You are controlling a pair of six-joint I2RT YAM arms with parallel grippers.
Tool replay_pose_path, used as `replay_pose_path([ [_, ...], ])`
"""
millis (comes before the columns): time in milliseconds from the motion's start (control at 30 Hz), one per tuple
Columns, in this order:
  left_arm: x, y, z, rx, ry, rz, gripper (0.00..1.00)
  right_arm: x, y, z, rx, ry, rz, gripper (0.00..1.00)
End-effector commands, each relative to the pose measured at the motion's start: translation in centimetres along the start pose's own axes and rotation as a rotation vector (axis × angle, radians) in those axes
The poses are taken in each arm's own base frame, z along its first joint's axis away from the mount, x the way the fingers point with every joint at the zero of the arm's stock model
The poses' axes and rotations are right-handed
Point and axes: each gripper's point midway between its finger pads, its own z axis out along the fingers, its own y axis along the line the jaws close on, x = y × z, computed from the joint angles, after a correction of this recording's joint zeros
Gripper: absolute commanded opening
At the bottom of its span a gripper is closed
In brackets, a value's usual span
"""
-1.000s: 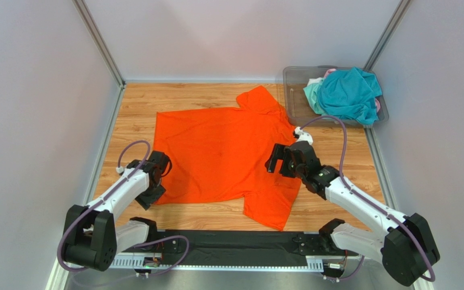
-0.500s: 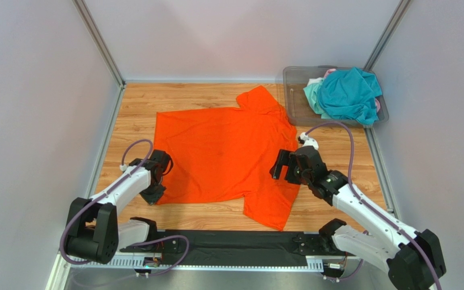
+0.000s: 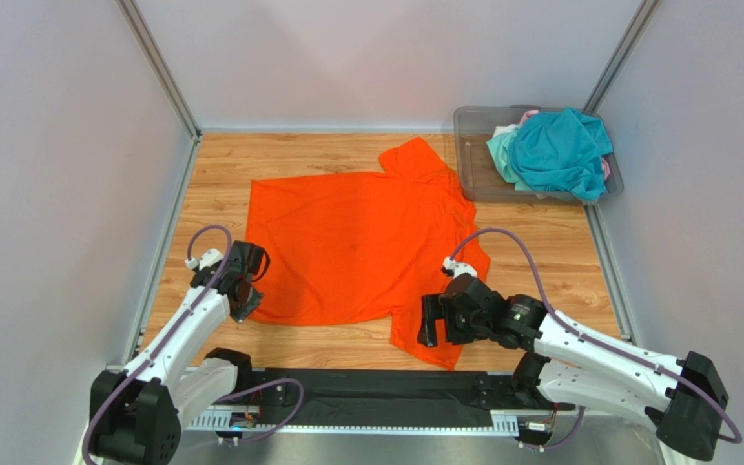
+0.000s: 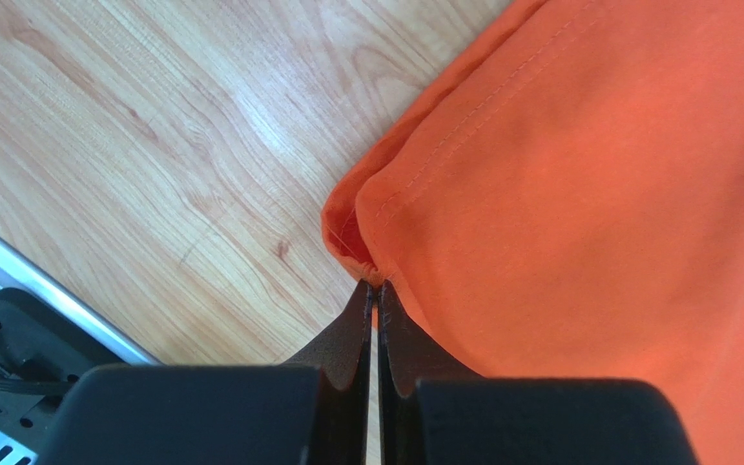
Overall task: Fold and stack the t-shirts
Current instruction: Fold the tshirt
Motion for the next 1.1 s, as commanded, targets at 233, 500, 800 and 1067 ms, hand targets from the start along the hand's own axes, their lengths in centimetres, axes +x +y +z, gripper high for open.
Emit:
replay_pose_path([
  [233, -0.8, -0.5, -1.0, 0.096, -0.048, 0.004, 0.0, 4.1, 0.8, 0.7, 0.049, 0.12, -0.076, 0.94],
  [500, -1.0, -0.4, -1.0, 0.088, -0.054, 0.014, 0.0, 4.9, -1.0, 3.5, 0.219, 0.165, -0.147, 0.84],
  [800, -1.4, -0.4, -1.4, 0.091, -0.067, 0.003, 0.0, 3.8, -2.4, 3.6, 0.348, 0.123, -0.119, 0.31],
  [1067, -2.5, -1.1, -2.7, 0.144, -0.101, -0.029, 0.0, -0.3, -0.6, 0.6, 0.29, -0.027, -0.11, 0.0],
])
